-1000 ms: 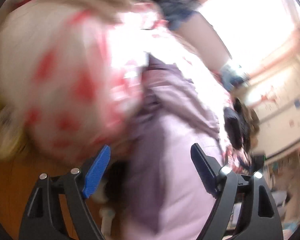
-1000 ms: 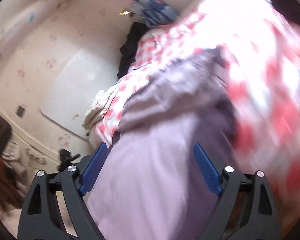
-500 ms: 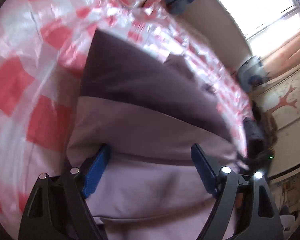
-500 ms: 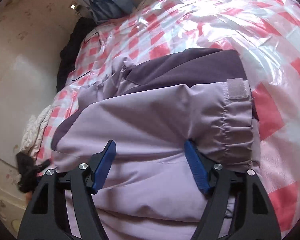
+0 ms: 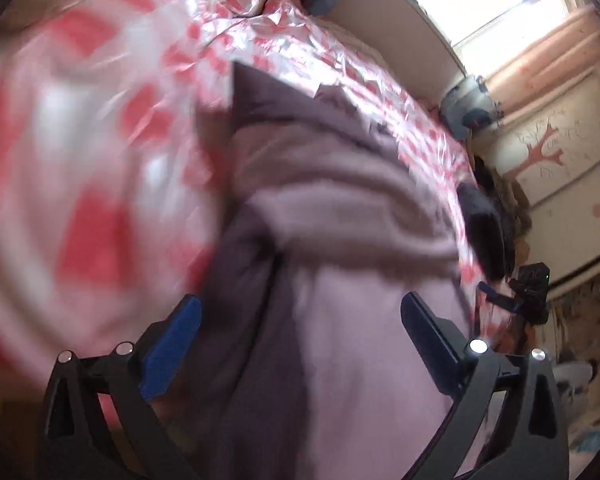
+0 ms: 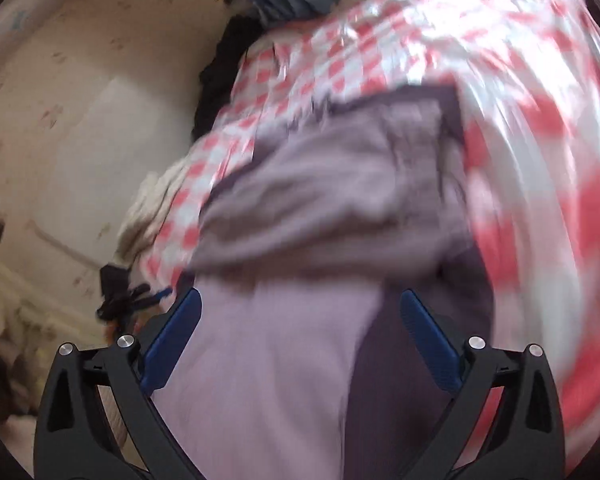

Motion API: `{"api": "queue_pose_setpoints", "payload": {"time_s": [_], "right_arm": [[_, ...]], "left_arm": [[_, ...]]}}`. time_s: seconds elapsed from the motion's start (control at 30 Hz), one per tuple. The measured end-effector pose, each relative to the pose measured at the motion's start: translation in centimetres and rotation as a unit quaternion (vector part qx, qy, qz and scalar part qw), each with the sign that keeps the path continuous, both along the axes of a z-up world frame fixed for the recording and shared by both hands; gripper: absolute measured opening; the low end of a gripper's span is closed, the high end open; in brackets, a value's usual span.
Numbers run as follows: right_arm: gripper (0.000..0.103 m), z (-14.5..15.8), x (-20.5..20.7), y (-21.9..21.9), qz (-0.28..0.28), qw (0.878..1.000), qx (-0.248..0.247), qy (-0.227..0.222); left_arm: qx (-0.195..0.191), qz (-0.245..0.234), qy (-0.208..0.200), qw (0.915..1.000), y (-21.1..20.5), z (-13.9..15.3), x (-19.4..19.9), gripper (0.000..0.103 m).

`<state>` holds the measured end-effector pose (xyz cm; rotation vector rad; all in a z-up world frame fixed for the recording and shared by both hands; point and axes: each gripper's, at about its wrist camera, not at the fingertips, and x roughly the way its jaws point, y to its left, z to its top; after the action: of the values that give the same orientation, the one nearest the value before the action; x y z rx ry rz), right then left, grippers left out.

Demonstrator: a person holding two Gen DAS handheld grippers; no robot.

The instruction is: Fold large clothes

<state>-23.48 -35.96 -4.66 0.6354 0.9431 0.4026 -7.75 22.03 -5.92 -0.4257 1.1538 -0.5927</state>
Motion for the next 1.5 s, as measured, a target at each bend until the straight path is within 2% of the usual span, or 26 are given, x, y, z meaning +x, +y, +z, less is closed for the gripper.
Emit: {"api": "queue_pose_setpoints", "payload": {"time_s": [0.03, 0.1, 0.2, 0.27, 0.37, 0.47, 0.53, 0.67, 0.7, 0.77, 0.8, 0.83, 0.9, 0.97, 1.0, 1.07, 1.1, 1.13, 1.17, 1.23, 1.3, 1.37, 1.4, 1.43, 1.47, 1.5], "right_arm": [[0.096, -0.4, -1.7, -0.2, 0.004, 1.0, 0.002, 0.014], [0.096, -2.9, -6.3, -1.2, 0.012, 0.998, 0.039, 0.05], [0.096, -7.2, -11.2, -2.2, 0.022, 0.988, 0.111, 0.106], [0.096, -9.1, -13.4, -2.1, 0.037, 0.978, 0.171, 0.113], [0.096, -10.5, -15.2, -1.6, 0.055, 0.969, 0.215, 0.113], [0.096, -11.8, -15.2, 0.0, 0.087, 0.958, 0.247, 0.117], [0.096, -12.1, -14.8, 0.9, 0.104, 0.953, 0.26, 0.114], [0.096, -12.4, -14.2, 2.5, 0.12, 0.945, 0.289, 0.099], [0.096, -12.6, -13.9, 2.8, 0.119, 0.945, 0.289, 0.1], [0.096, -12.9, -14.0, 2.8, 0.116, 0.947, 0.282, 0.102], [0.096, -12.9, -13.7, 3.2, 0.112, 0.95, 0.275, 0.099], [0.091, -12.9, -13.9, 3.2, 0.11, 0.95, 0.275, 0.095], [0.074, -12.6, -14.1, 3.4, 0.114, 0.953, 0.267, 0.085], [0.059, -12.4, -14.4, 3.8, 0.118, 0.956, 0.256, 0.081], [0.057, -12.4, -14.5, 3.9, 0.121, 0.956, 0.255, 0.08], [0.056, -12.5, -14.7, 3.9, 0.131, 0.953, 0.259, 0.083], [0.056, -12.6, -14.7, 3.8, 0.135, 0.953, 0.26, 0.084], [0.056, -12.8, -14.8, 3.6, 0.138, 0.951, 0.263, 0.088], [0.056, -13.0, -14.8, 3.7, 0.15, 0.946, 0.271, 0.092], [0.056, -13.4, -14.9, 3.7, 0.154, 0.943, 0.277, 0.097], [0.056, -13.6, -14.9, 3.8, 0.154, 0.943, 0.278, 0.097], [0.056, -13.3, -15.0, 3.8, 0.151, 0.945, 0.275, 0.087], [0.055, -13.0, -15.1, 3.7, 0.148, 0.949, 0.267, 0.078], [0.05, -12.3, -15.2, 4.3, 0.143, 0.953, 0.259, 0.068], [0.046, -11.8, -15.4, 4.4, 0.137, 0.956, 0.253, 0.057], [0.044, -11.1, -15.7, 4.5, 0.128, 0.959, 0.247, 0.042]], "left_arm": [[0.003, -0.003, 0.013, 0.9999, 1.9, -0.8, -1.7, 0.096], [-0.032, 0.005, 0.069, 0.9971, 5.5, -3.5, -4.8, 0.096], [-0.099, 0.018, 0.151, 0.9835, 8.7, -8.3, -8.4, 0.096], [-0.143, 0.014, 0.175, 0.9739, 9.2, -10.8, -10.3, 0.096], [-0.202, -0.008, 0.189, 0.9608, 7.9, -12.6, -12.4, 0.096], [-0.23, -0.044, 0.194, 0.9526, 5.4, -13.0, -13.7, 0.096], [-0.238, -0.062, 0.187, 0.951, 3.8, -12.5, -14.4, 0.096], [-0.248, -0.039, 0.17, 0.9529, 4.7, -11.8, -15.2, 0.095], [-0.243, -0.031, 0.164, 0.9554, 4.8, -11.5, -15.4, 0.093], [-0.236, -0.029, 0.153, 0.9593, 5.3, -11.0, -15.5, 0.07], [-0.229, -0.034, 0.148, 0.9615, 5.3, -10.7, -15.5, 0.051], [-0.214, -0.036, 0.138, 0.9664, 5.2, -10.3, -15.8, 0.044], [-0.216, -0.042, 0.124, 0.9675, 5.4, -9.6, -16.0, 0.035], [-0.23, -0.042, 0.119, 0.9649, 5.6, -9.6, -16.3, 0.035], [-0.244, -0.042, 0.124, 0.9609, 5.8, -9.9, -16.3, 0.037], [-0.258, -0.04, 0.153, 0.9532, 5.9, -11.0, -16.5, 0.078], [-0.25, -0.036, 0.172, 0.9522, 5.8, -11.8, -16.6, 0.096], [-0.244, -0.04, 0.186, 0.9508, 5.5, -12.6, -16.8, 0.096], [-0.246, -0.052, 0.207, 0.9454, 5.0, -13.6, -17.0, 0.096], [-0.266, -0.054, 0.215, 0.9383, 4.5, -14.4, -17.3, 0.096], [-0.301, -0.053, 0.197, 0.9315, 4.1, -14.3, -17.5, 0.096], [-0.325, -0.042, 0.17, 0.9295, 4.1, -13.5, -17.4, 0.095], [-0.33, -0.035, 0.156, 0.9303, 4.0, -12.8, -17.3, 0.08], [-0.321, -0.033, 0.147, 0.935, 3.8, -12.0, -17.2, 0.067], [-0.304, -0.028, 0.139, 0.942, 3.7, -11.4, -17.2, 0.062], [-0.288, -0.026, 0.127, 0.9488, 3.5, -10.4, -17.2, 0.042]]}}
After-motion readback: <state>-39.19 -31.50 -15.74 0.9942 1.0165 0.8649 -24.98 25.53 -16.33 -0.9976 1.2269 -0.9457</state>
